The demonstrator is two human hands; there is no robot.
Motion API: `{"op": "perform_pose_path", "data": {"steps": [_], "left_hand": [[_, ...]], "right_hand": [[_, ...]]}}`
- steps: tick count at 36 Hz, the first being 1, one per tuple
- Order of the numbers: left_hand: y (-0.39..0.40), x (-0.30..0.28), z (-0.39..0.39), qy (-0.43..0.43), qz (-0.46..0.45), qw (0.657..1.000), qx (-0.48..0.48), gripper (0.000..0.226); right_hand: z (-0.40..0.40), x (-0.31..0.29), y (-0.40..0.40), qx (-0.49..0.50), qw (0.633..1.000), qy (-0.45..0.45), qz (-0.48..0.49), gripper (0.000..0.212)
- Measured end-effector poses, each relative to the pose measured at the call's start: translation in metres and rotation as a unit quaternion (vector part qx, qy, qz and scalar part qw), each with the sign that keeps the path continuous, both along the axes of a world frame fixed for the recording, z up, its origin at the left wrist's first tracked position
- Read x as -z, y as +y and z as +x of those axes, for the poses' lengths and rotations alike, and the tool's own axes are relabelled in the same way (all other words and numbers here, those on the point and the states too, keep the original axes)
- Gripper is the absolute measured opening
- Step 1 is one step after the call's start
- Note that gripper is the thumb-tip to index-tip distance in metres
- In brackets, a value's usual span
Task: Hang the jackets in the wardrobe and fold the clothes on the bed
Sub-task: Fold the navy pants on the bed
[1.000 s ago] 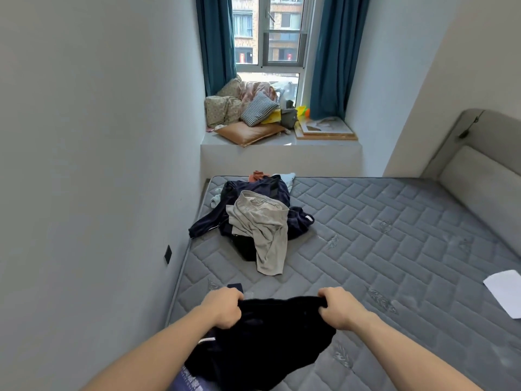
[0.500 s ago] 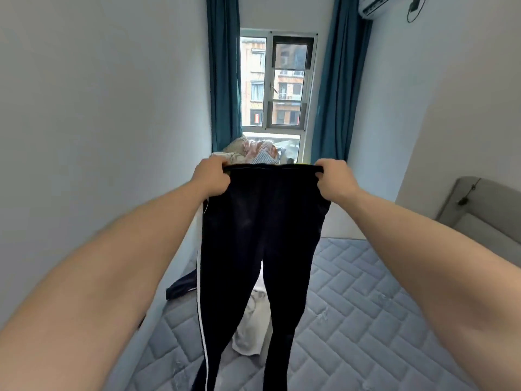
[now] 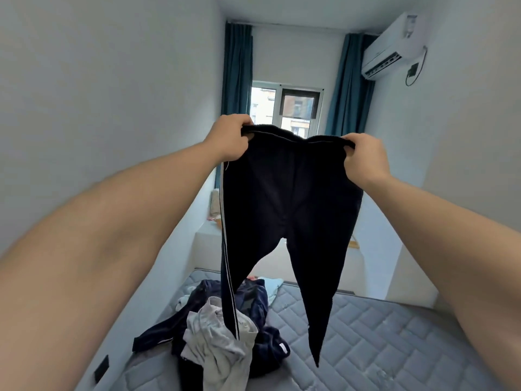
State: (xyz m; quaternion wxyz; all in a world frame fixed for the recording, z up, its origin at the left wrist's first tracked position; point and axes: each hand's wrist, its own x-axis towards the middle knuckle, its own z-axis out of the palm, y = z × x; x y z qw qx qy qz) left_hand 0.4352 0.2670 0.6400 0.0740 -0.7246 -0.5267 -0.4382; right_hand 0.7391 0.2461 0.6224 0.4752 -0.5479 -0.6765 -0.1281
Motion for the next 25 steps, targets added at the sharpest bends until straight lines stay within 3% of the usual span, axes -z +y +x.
{"op": "perform_pose_path", "data": {"steps": [7,13,16,18,21,25], "left_hand": [[0.001,0.078,0.015,0.045,-0.078,0.995,0.032,0.021],[-0.038,0.163,0.007,0.132,-0.153,0.977,0.062,0.02],[-0.07,0.208,-0.004,0.142,-0.176,0.969,0.102,0.021],[-0.094,0.243,-0.015,0.137,-0.246,0.952,0.12,0.022],[-0.139,0.302,-0.033,0.135,-0.322,0.925,0.149,0.017],[-0.211,0.385,-0.055,0.153,-0.415,0.881,0.17,0.041]], "right_hand": [[0.026,0.087,-0.005,-0.009,0.996,-0.016,-0.084,0.035],[0.037,0.182,-0.04,-0.009,0.975,-0.061,-0.215,0.021],[0.033,0.225,-0.075,-0.032,0.95,-0.086,-0.299,0.011],[0.028,0.256,-0.104,-0.051,0.93,-0.094,-0.351,0.01],[0.019,0.307,-0.156,-0.065,0.902,-0.108,-0.413,0.024],[0.002,0.377,-0.229,-0.095,0.855,-0.125,-0.495,0.037]]}}
